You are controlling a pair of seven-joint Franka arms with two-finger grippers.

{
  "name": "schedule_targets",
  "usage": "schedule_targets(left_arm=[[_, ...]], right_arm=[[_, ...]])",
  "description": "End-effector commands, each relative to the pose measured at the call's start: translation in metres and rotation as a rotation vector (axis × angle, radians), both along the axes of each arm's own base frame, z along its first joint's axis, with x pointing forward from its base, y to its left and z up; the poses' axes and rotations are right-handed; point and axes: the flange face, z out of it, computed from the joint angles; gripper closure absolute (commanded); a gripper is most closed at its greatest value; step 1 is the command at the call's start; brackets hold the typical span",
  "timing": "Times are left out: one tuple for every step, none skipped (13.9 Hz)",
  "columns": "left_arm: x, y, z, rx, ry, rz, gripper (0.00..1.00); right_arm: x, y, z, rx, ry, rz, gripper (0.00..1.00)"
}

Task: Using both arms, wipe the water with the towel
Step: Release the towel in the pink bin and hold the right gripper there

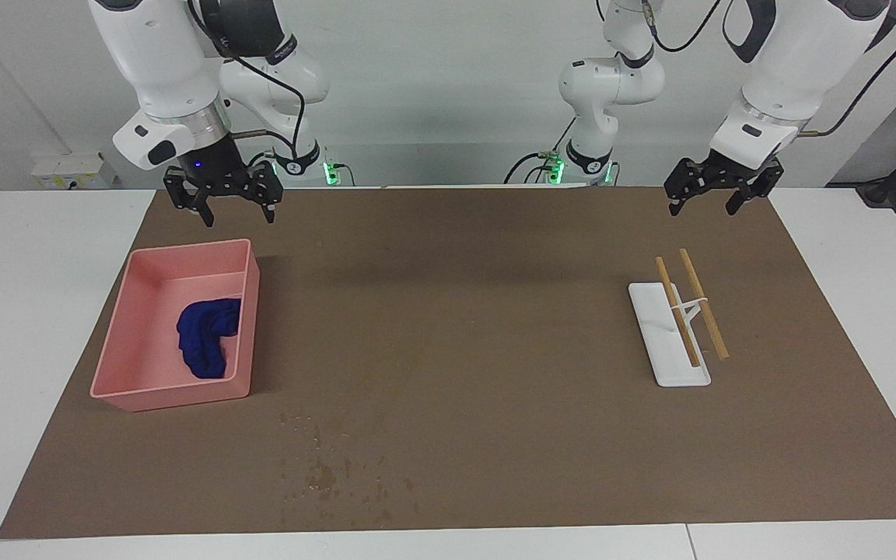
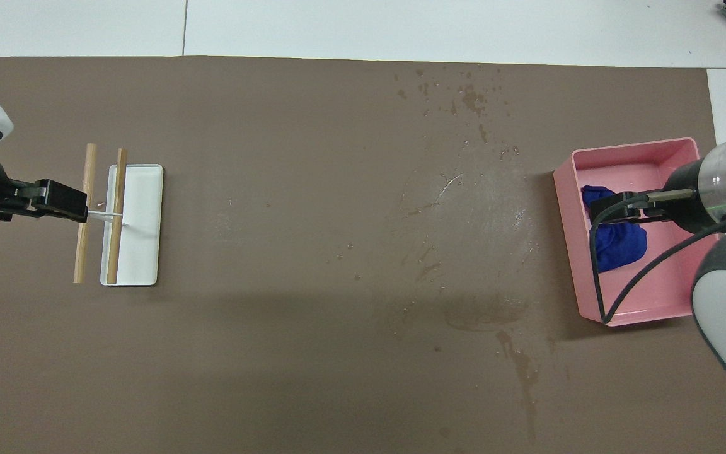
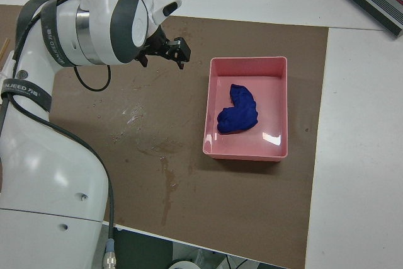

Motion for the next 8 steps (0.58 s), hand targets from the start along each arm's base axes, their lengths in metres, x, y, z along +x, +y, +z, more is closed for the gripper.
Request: schedule_targets(left_arm=[[-0.0024,0.002,0.0015,-0.012,-0.007,-0.001,0.0],[-0.0024,0.002,0.0015,-0.012,-0.007,-0.001,0.0],[-0.0024,0.002,0.0022,-0.012,-0.008,-0.001,0.0],[-0.0024,0.002,0.0015,-0.012,-0.007,-0.001,0.0],[-0.0024,0.002,0.0022,-0.012,-0.008,-0.001,0.0],[-0.0024,0.002,0.0015,-0.012,-0.007,-0.001,0.0],[-0.0024,0.002,0.0015,-0.012,-0.007,-0.001,0.0],[-0.0024,0.002,0.0015,-0.012,-0.007,-0.001,0.0]], right_arm=[[-0.0041,-0.0039,0.0032,0.008,-0.014,-0.025,0.0],[-0.0034,-0.0038,0.0039,0.009,-0.021,-0.025,0.0],[-0.0014,-0.0037,0.0045,0.01,-0.035,-0.025,0.0],[0.0002,-0.0045,0.0047,0.011,-0.049,-0.024,0.0],[0.0013,-0.0044,0.0045,0.012,-0.053,-0.024,0.0],[0.0013,-0.0044,0.0044,0.012,-0.053,-0.024,0.0],[0.0008,-0.0053,0.0051,0.012,-0.053,-0.025,0.0],[0.0008,-0.0053,0.0051,0.012,-0.053,-0.025,0.0]])
